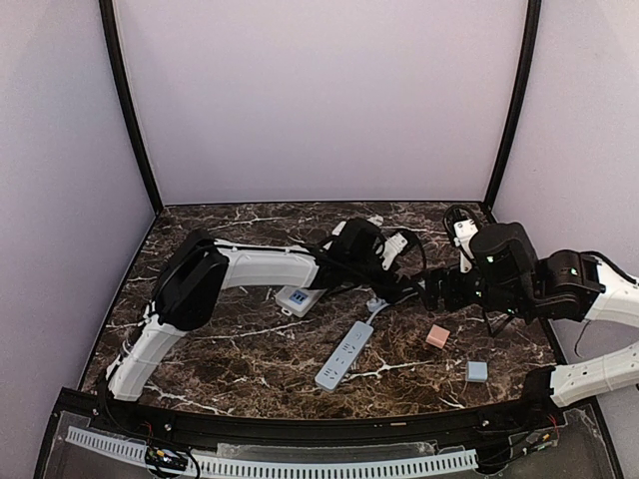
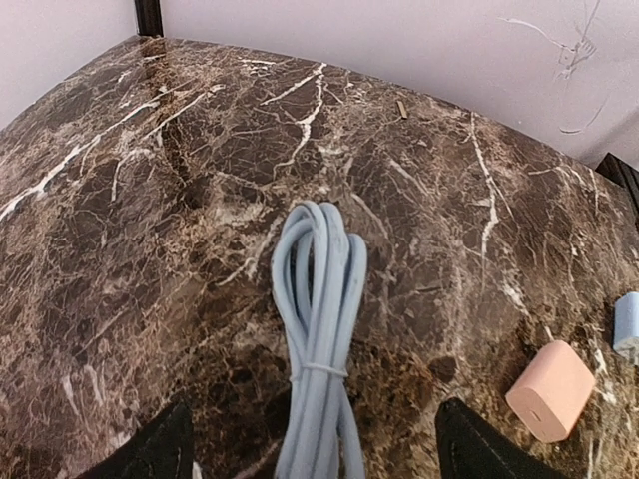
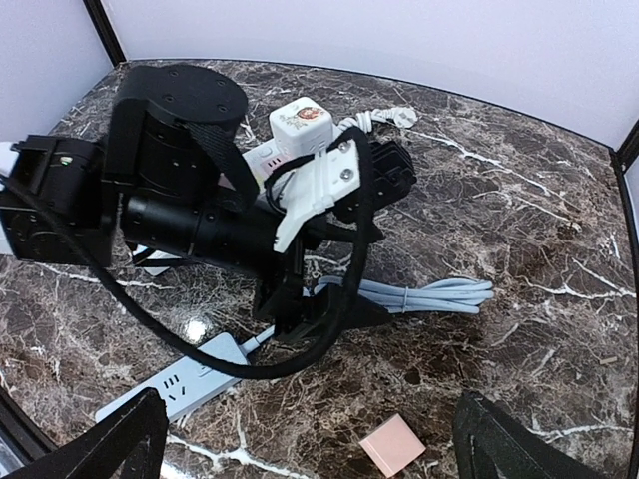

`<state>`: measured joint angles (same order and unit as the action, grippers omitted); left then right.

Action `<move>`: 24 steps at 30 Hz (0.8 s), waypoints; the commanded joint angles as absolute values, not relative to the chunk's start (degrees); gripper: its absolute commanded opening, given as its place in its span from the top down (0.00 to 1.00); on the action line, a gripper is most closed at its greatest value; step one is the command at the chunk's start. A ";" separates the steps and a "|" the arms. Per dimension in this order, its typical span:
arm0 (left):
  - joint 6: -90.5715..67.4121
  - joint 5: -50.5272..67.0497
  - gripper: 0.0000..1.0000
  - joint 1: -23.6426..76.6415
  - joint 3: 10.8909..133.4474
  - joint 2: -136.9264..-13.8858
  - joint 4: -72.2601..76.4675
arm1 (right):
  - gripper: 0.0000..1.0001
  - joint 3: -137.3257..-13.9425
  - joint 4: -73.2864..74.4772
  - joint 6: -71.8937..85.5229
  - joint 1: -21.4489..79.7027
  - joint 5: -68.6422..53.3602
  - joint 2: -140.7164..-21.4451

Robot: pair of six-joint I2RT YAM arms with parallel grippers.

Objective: Insert the plug

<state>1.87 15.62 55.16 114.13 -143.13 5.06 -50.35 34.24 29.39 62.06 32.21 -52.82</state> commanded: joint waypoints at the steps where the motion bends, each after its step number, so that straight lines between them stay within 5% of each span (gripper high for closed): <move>1: 1.91 12.96 0.16 56.46 105.93 -130.37 4.06 | 0.01 -51.91 35.98 30.45 61.59 33.09 -52.81; 15: -5.48 -6.62 0.15 67.53 66.51 -106.51 4.91 | 0.01 -52.39 37.62 32.25 61.54 31.54 -55.55; 24: -12.47 -21.93 0.16 74.28 61.47 -107.30 1.68 | 0.01 -51.94 37.44 34.37 61.50 32.54 -55.02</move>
